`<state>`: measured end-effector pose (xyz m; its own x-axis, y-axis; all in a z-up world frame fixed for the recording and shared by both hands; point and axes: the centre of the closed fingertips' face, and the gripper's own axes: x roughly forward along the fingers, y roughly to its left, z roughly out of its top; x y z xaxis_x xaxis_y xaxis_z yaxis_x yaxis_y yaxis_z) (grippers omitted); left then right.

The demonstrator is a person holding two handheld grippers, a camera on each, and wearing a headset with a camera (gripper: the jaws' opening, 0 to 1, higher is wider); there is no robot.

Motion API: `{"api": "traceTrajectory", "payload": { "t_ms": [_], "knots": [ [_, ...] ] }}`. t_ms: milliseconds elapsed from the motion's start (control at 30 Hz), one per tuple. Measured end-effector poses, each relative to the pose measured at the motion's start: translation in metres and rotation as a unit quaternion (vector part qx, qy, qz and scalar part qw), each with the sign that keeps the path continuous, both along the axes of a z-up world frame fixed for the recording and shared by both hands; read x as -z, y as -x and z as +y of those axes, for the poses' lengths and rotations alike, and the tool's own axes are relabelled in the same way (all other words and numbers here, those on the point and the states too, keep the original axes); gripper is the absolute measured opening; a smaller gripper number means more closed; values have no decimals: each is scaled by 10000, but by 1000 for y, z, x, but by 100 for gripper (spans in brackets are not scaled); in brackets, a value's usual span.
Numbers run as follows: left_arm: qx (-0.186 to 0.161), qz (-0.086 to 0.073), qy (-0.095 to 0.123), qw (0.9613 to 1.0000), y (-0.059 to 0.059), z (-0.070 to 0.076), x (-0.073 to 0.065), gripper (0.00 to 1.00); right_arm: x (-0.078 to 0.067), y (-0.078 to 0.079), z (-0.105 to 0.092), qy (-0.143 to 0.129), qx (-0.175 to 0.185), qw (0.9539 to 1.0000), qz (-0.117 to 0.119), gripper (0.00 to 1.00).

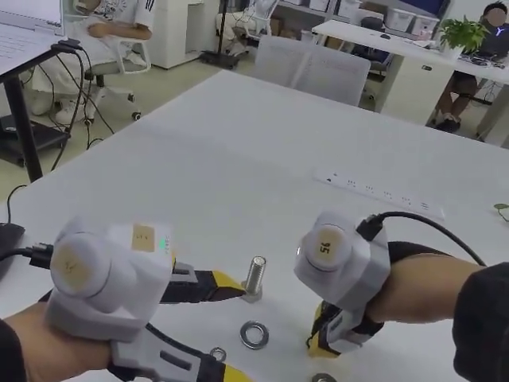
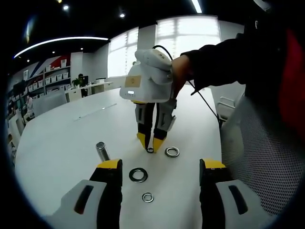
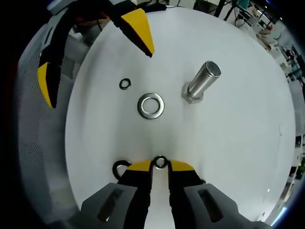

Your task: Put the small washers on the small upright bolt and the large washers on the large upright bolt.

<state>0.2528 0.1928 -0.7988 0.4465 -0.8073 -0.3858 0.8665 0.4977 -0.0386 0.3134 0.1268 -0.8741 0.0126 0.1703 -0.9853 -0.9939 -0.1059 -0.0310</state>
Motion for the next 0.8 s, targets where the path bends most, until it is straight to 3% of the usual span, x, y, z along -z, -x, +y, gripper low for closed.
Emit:
{"api": "traceTrajectory", "payload": {
  "t_ms": [800],
  "knots": [
    [51,31,-61,10000,1,-2,2,64,-8,5,-37,-68,369,9993,-34,14]
  ]
}}
